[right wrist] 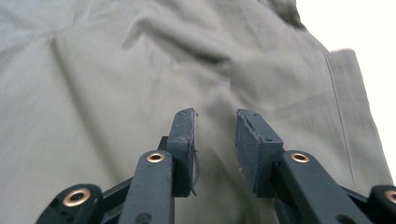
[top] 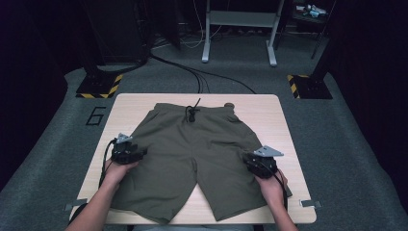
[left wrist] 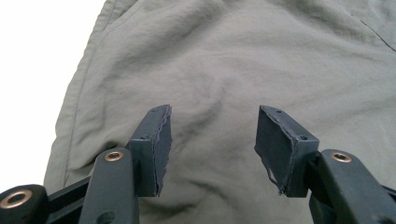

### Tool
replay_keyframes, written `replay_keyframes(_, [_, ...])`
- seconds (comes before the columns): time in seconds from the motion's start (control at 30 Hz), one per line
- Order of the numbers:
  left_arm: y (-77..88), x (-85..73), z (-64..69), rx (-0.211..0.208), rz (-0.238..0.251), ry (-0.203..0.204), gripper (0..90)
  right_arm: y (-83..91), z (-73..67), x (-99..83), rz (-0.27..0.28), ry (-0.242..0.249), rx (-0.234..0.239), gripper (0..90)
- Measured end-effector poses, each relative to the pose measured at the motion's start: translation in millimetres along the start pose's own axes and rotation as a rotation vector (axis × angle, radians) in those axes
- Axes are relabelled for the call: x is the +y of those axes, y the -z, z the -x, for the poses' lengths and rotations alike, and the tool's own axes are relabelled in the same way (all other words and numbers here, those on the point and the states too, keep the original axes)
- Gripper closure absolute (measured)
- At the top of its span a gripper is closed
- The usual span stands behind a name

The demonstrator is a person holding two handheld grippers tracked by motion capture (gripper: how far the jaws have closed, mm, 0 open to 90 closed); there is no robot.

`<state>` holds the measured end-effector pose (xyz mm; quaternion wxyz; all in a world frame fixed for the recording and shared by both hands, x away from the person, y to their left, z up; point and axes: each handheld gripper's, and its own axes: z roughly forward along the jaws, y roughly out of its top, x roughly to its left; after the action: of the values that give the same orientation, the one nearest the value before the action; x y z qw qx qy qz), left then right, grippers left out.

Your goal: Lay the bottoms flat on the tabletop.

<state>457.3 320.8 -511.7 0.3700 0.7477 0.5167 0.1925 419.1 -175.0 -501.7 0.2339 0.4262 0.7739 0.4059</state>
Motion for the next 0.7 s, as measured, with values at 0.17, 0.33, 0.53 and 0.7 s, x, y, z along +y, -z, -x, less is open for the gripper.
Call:
replay_keyframes(0.17, [-5.2,7.2,-3.2,-0.006,-0.017,-0.008,43.9,-39.8,8.3,28.8,0.021,0.028,-0.019,67.5])
replay_keyframes(0.33, [-5.5,12.7,-7.2,-0.019,-0.006,-0.005,42.8,-70.0,20.3,45.7,-0.002,-0.015,-0.048,66.6])
replay_keyframes(0.53, [-7.8,16.7,-9.2,-0.031,-0.004,-0.008,42.1,-90.9,27.0,52.1,-0.005,-0.042,-0.067,58.0])
replay_keyframes(0.7, [-10.7,16.7,-5.3,-0.052,-0.014,-0.011,40.5,-114.9,32.2,49.8,-0.095,-0.067,-0.072,51.5])
